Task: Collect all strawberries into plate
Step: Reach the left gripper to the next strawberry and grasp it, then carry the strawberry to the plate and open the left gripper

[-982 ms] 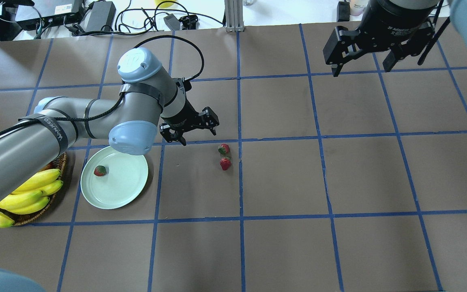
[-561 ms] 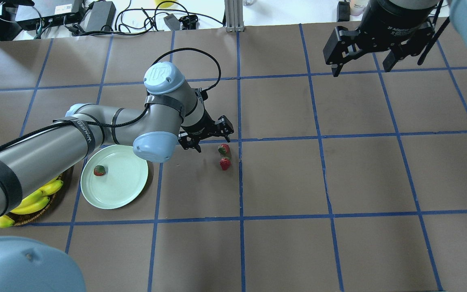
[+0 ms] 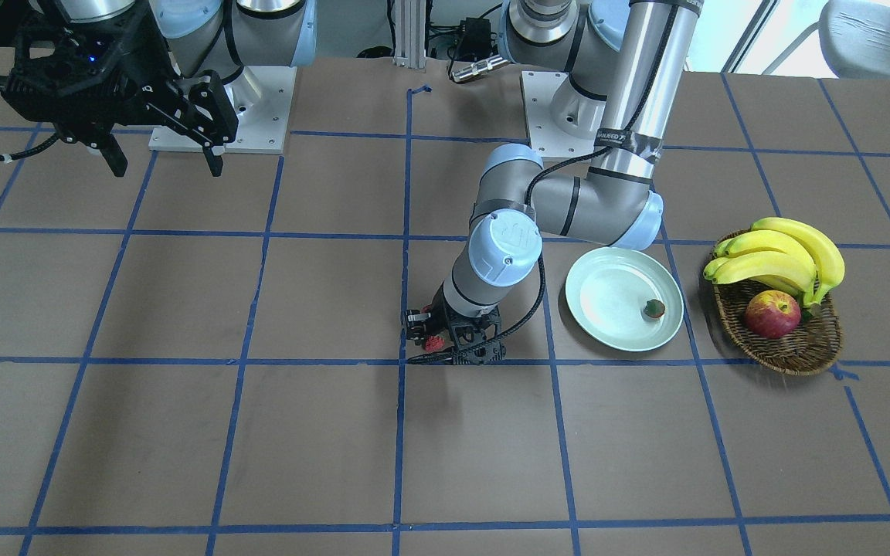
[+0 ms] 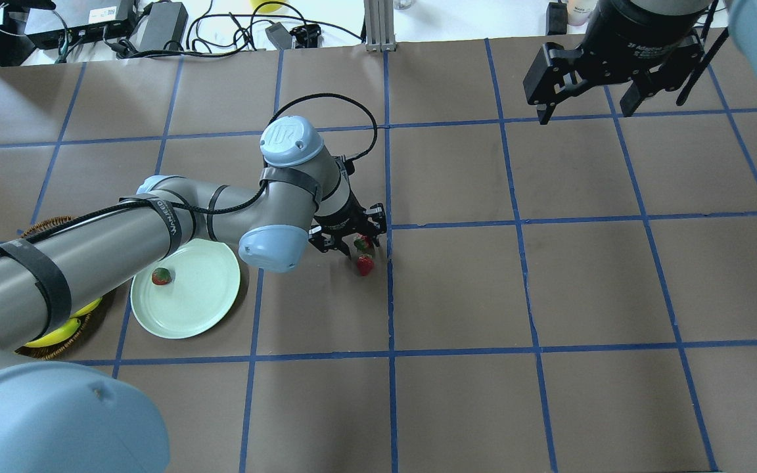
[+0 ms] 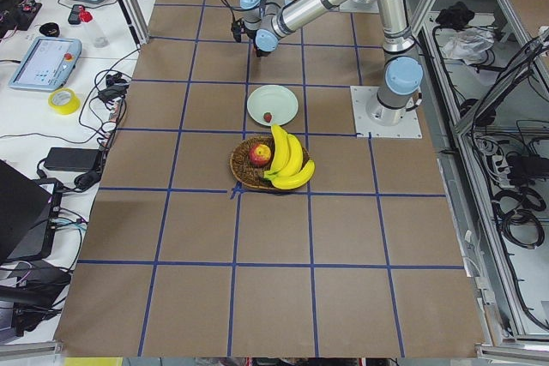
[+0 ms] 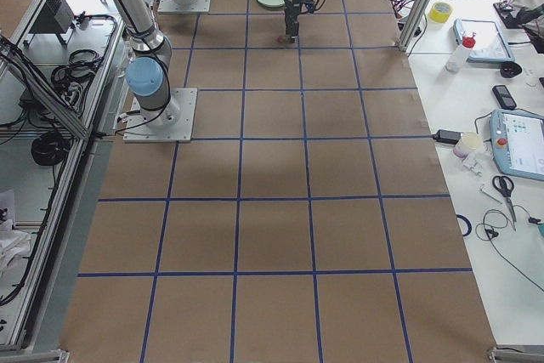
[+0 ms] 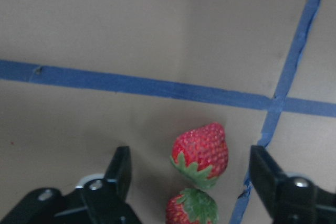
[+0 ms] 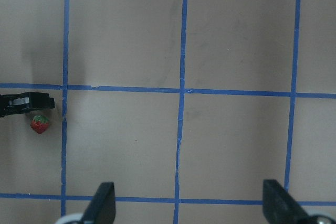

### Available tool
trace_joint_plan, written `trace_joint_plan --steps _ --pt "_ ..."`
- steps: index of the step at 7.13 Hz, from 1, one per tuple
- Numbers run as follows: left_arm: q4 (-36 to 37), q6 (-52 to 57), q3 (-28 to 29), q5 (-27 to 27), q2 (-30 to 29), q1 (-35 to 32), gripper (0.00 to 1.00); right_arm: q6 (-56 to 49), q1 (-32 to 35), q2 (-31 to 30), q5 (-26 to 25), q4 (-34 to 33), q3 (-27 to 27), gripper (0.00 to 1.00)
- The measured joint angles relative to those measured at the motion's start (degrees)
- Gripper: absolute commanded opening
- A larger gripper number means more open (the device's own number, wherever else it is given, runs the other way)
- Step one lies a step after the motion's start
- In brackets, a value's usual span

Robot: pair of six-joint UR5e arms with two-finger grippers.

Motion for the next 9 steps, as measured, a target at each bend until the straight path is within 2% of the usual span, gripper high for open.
trace_joint_plan --steps 2,3,5,9 --pt "-0.3 1.1 1.3 0.3 0.1 0.1 0.0 0.0 0.0 0.0 0.0 0.0 0.0 1.0" --pt "-2.0 2.8 3.6 1.4 0.4 0.3 0.0 0.0 -0.1 0.0 0.0 0.0 0.0 1.0" --pt "-12.1 10.4 9.0 6.4 2.0 2.8 0.0 0.0 -0.1 0.0 0.0 0.0 0.0 1.0" --pt "-29.7 16.7 9.9 14.5 5.8 14.1 0.0 0.0 -0.1 0.0 0.0 0.0 0.0 1.0"
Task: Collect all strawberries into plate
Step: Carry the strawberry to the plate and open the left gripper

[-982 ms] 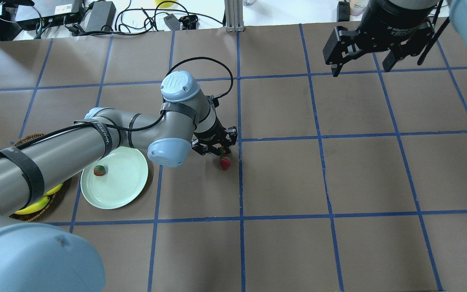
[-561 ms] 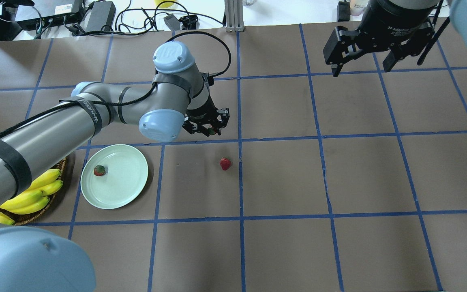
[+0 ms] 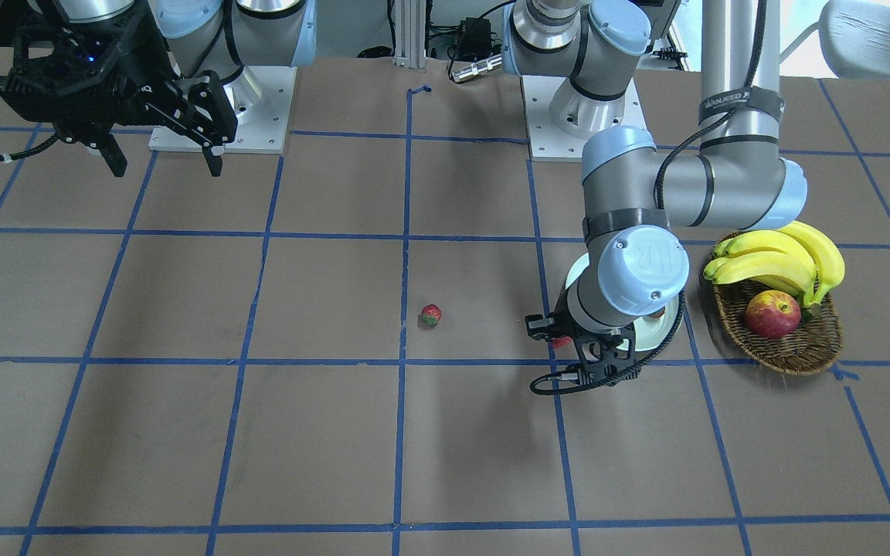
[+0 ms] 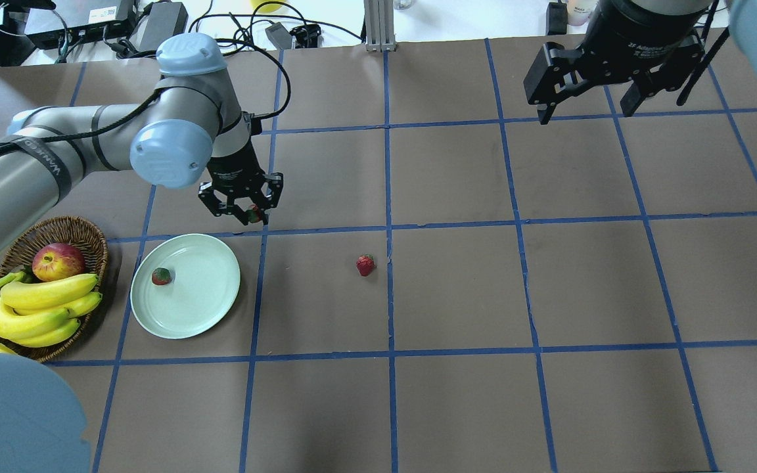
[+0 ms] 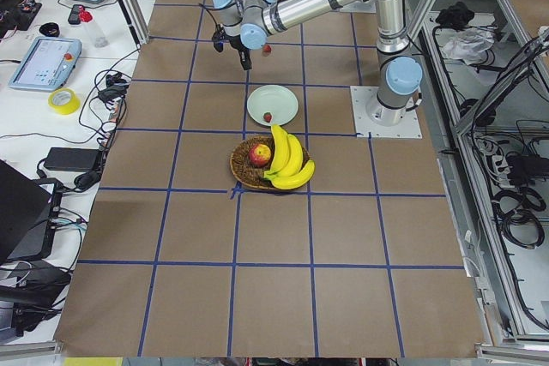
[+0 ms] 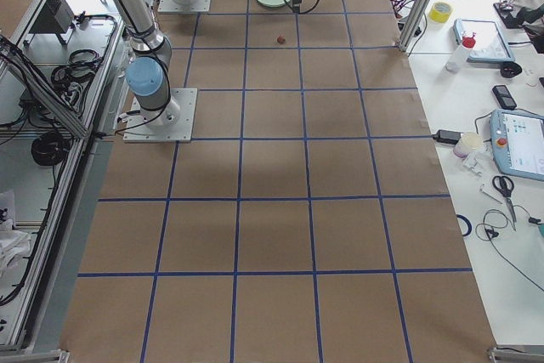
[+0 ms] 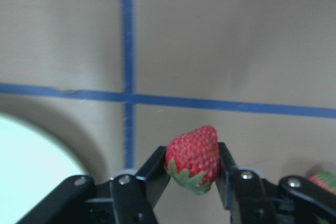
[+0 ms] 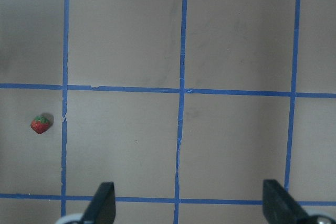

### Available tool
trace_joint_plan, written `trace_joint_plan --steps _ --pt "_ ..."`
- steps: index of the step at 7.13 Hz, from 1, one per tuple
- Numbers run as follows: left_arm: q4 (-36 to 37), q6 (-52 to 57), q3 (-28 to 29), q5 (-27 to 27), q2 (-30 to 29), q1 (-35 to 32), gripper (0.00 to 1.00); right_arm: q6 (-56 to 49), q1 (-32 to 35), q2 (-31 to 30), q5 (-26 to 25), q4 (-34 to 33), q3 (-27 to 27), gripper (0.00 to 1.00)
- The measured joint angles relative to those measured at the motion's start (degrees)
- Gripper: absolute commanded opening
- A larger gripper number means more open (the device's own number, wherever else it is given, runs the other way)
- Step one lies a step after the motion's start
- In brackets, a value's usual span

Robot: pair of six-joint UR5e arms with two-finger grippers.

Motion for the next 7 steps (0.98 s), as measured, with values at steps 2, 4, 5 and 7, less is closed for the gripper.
trace_joint_plan --steps 2,4,5,7 --pt "-3.2 3.8 -2.7 4.9 1.3 4.7 0.0 0.0 0.0 0.0 0.0 0.0 0.0 1.0" --pt "-3.1 8.6 -5.9 8.1 1.9 8.6 0.99 0.0 0.0 0.0 0.0 0.0 0.0 1.0" --pt "-3.0 9.1 -6.8 8.4 2.0 9.4 1.0 0.0 0.0 0.0 -0.1 0.0 0.0 1.0" --pt "-2.8 9.0 -7.4 8.0 2.6 9.4 1.0 -0.1 0.0 0.0 -0.1 0.0 0.0 1.0"
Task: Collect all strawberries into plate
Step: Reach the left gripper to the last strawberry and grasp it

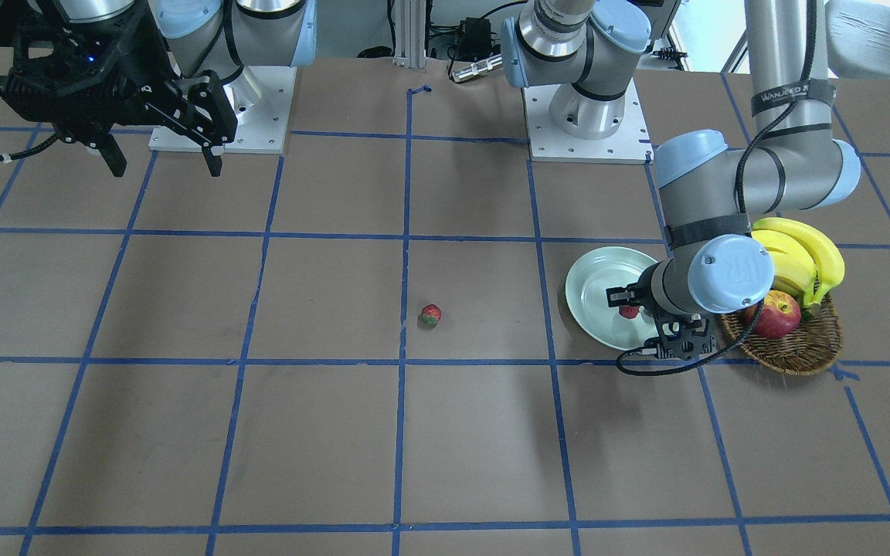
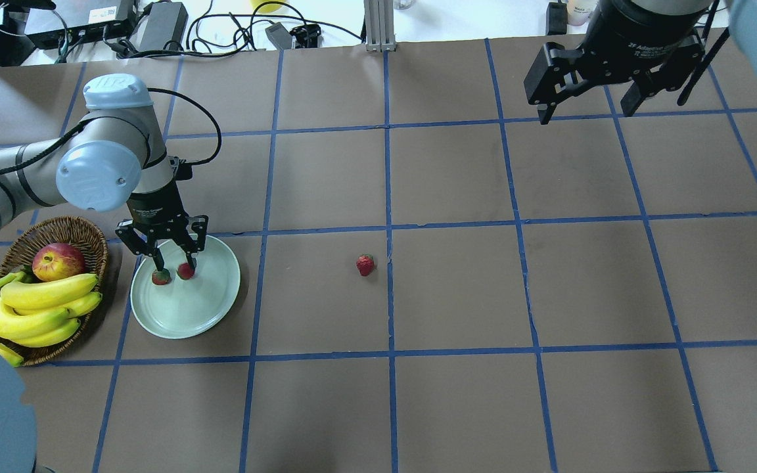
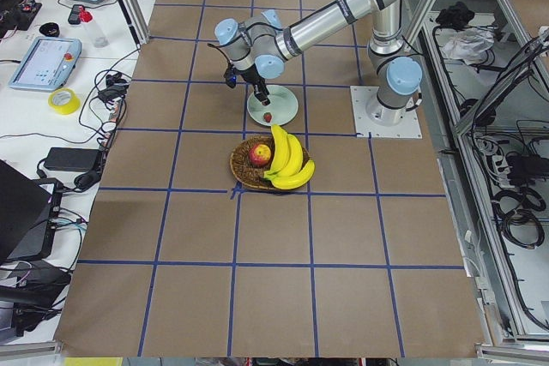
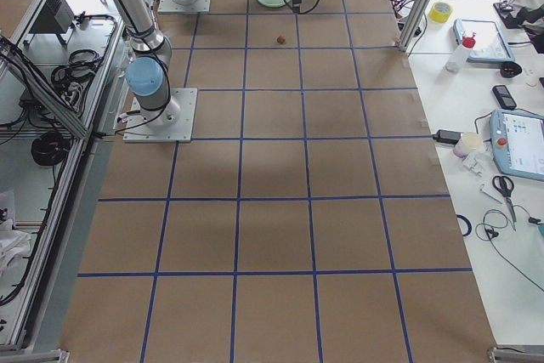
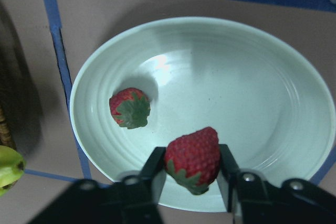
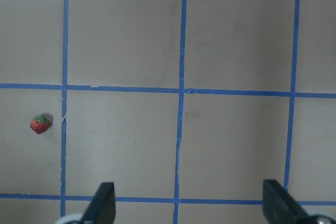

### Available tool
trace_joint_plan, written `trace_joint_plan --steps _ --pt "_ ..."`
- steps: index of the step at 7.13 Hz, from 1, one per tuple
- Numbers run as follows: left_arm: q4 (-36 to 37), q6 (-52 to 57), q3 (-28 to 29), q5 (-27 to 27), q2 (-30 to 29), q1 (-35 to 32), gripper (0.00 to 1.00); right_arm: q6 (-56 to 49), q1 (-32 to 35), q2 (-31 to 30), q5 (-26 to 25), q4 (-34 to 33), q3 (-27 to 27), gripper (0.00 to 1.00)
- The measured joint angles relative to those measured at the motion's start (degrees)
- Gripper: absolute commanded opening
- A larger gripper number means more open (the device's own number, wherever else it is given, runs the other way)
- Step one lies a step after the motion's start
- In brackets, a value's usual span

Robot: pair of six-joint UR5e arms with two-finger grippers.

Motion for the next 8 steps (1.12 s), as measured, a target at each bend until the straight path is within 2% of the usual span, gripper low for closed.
trace_joint_plan --steps 1,3,6,8 --pt "0.1 -0.1 0.0 -0.8 0.5 -0.6 1.0 0.0 0.0 0.0 0.0 0.0 0.0 1.0" --pt "0.6 -4.9 0.4 -6.9 1.8 -4.8 1.0 0.0 0.0 0.0 0.0 0.0 0.0 1.0" --pt "9.4 -24.2 0.7 -18.4 1.1 -15.1 1.0 0.0 0.0 0.0 0.1 0.0 0.0 1.0" --pt "14.2 -30.8 0.0 -21.0 -0.7 -20.0 1.0 0.0 0.0 0.0 0.0 0.0 0.0 1.0"
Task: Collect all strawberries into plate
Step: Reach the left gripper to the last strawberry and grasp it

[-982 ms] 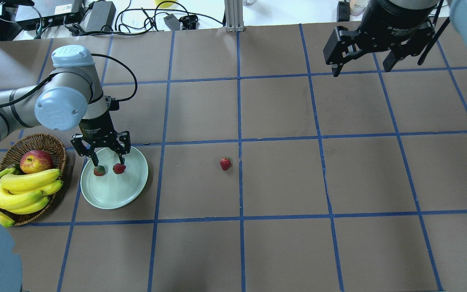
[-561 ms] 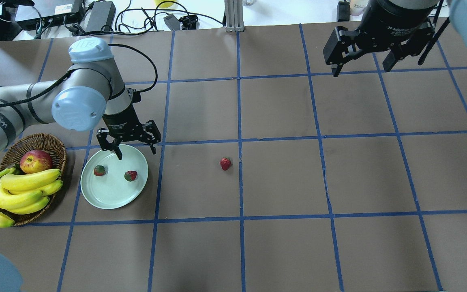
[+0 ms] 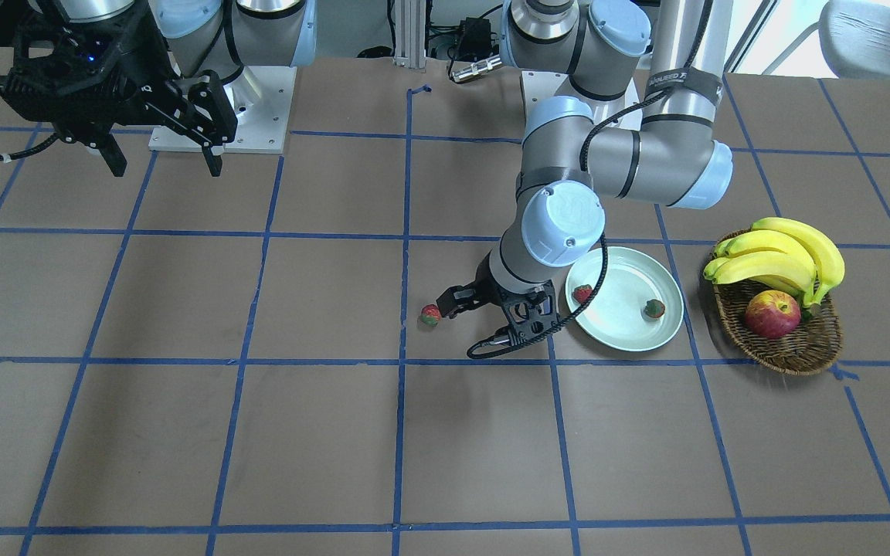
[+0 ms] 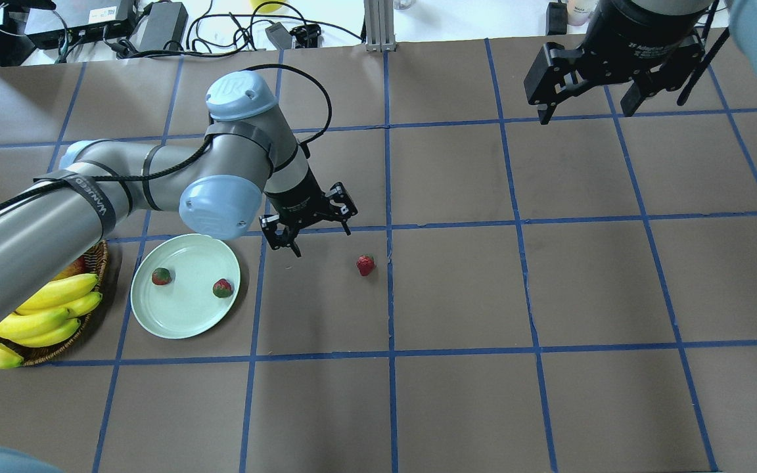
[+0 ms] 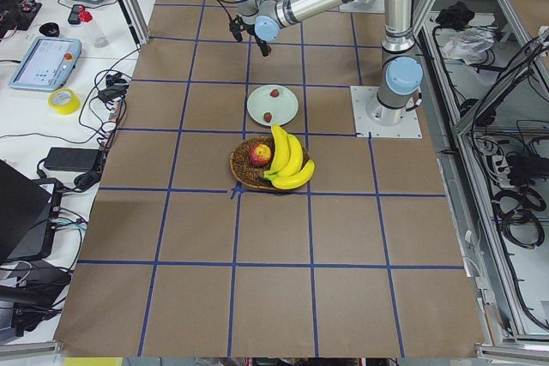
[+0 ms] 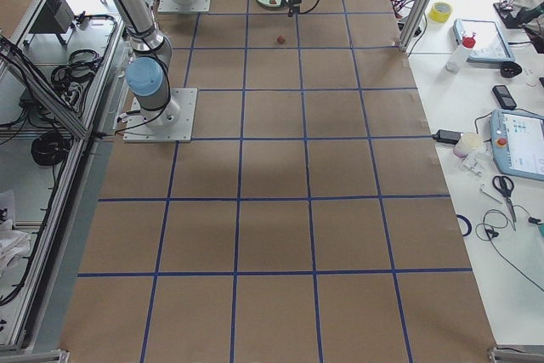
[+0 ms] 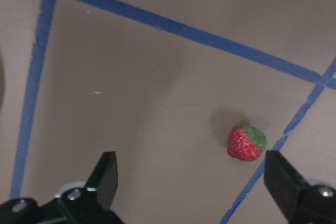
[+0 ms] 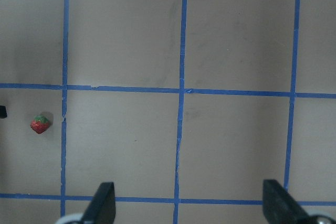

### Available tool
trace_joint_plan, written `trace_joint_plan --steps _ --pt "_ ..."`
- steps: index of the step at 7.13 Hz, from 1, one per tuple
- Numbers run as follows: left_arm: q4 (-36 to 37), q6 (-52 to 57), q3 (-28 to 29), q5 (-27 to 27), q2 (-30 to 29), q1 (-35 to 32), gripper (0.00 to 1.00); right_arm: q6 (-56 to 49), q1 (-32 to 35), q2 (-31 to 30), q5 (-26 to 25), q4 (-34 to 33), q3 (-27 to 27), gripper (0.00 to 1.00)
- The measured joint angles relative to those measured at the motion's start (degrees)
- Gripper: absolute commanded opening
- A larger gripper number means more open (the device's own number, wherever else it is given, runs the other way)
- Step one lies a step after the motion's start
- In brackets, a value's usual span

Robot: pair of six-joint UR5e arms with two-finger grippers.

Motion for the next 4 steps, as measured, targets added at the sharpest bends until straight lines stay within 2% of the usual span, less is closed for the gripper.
trace_joint_plan --steps 2,3,4 --pt "7.4 -1.6 -3.0 -0.5 -2.4 -2.4 0.97 0.0 0.0 0.0 0.0 0.0 0.0 1.0" --pt "10.1 -3.2 -3.9 -0.9 -3.5 -3.4 0.63 0.0 0.0 0.0 0.0 0.0 0.0 1.0" --pt "11.1 -4.7 -4.3 -1.1 -4.2 -4.1 0.16 0.0 0.0 0.0 0.0 0.0 0.0 1.0"
